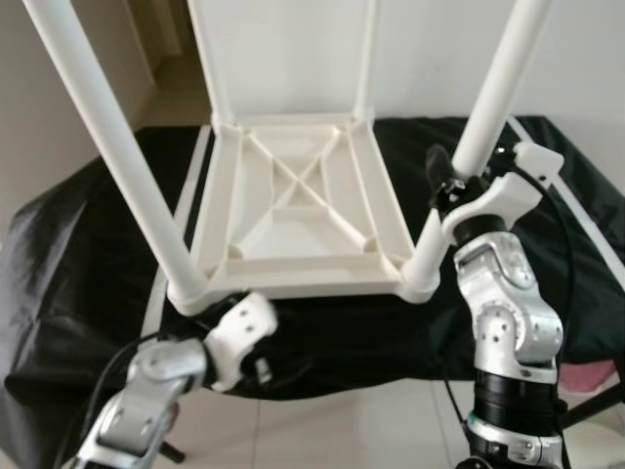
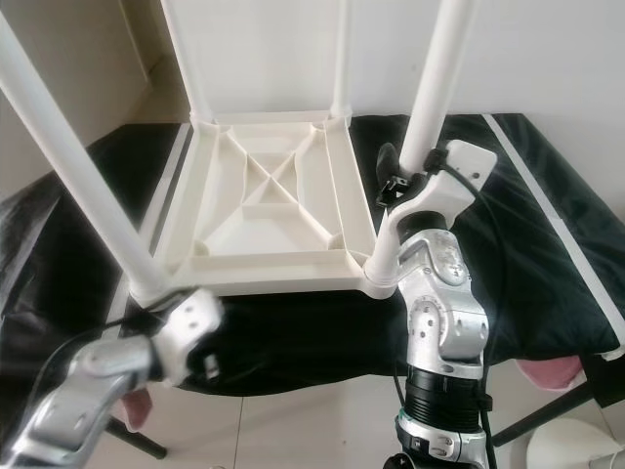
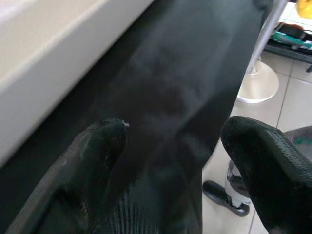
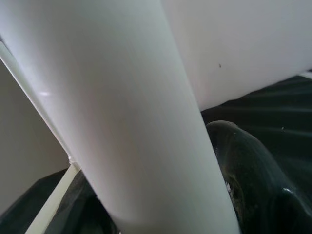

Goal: Building children table

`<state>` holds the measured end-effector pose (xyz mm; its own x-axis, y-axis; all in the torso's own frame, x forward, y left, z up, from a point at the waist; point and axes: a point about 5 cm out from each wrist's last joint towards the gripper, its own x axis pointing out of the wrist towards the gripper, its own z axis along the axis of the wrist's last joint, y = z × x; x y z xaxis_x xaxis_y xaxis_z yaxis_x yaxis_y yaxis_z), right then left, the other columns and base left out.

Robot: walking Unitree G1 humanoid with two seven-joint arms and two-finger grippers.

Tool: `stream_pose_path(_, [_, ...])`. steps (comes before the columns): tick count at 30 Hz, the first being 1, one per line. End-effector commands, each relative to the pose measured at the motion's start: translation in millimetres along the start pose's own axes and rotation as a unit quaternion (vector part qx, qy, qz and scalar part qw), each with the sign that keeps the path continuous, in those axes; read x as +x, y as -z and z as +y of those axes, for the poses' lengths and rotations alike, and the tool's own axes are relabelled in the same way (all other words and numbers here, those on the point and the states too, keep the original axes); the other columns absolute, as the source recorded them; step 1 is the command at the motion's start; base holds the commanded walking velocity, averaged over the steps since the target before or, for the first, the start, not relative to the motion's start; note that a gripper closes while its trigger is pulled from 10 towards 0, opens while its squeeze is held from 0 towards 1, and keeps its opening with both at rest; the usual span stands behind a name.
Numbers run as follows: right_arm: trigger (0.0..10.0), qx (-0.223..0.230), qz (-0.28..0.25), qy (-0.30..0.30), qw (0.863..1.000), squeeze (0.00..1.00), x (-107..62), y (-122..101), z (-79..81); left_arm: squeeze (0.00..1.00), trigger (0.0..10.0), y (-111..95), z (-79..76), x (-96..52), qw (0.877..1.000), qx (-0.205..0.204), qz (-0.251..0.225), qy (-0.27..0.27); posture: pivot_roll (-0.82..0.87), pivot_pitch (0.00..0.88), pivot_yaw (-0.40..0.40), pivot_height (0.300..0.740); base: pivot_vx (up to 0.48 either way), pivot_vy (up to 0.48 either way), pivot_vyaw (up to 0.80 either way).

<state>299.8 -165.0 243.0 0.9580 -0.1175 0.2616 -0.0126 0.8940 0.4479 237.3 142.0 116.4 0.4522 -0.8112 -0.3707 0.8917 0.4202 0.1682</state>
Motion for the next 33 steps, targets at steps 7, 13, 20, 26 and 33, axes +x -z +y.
stream_pose_path(7, [9.8, 0.072, 0.034, 0.005, 0.997, 0.0, -2.0, 10.5, -6.2, 0.0, 10.0, 7.7, 4.8, -6.5, 1.0, -0.004, 0.031, -0.005, -0.02, 0.057, -0.001, 0.74, 0.0, 0.0, 0.0])
stream_pose_path(13, [3.9, 0.103, 0.043, 0.001, 0.994, 0.0, -3.7, 11.5, -9.0, 0.0, 10.0, 25.6, 22.8, -11.2, 0.995, -0.051, 0.056, -0.067, -0.02, 0.06, 0.006, 0.74, 0.0, 0.0, 0.0])
stream_pose_path(20, [10.0, 0.144, 0.048, -0.004, 0.988, 0.0, -5.7, 10.4, -11.0, 0.0, 10.0, 56.7, 49.1, -27.9, 0.976, -0.11, 0.112, -0.148, -0.04, 0.061, 0.018, 0.74, 0.0, 0.0, 0.0])
stream_pose_path(26, [10.0, 0.199, 0.063, -0.001, 0.978, 0.0, -9.5, 14.8, -18.1, 0.0, 10.0, 67.2, 87.1, -44.2, 0.939, -0.146, 0.127, -0.283, -0.05, 0.062, 0.026, 0.74, 0.0, 0.0, 0.0])
stream_pose_path(33, [10.0, 0.243, 0.08, 0.002, 0.967, 0.0, -15.3, 20.4, -26.0, 0.0, 10.0, 24.5, 122.7, -48.4, 0.906, -0.236, -0.051, -0.347, -0.06, 0.063, 0.029, 0.74, 0.0, 0.0, 0.0])
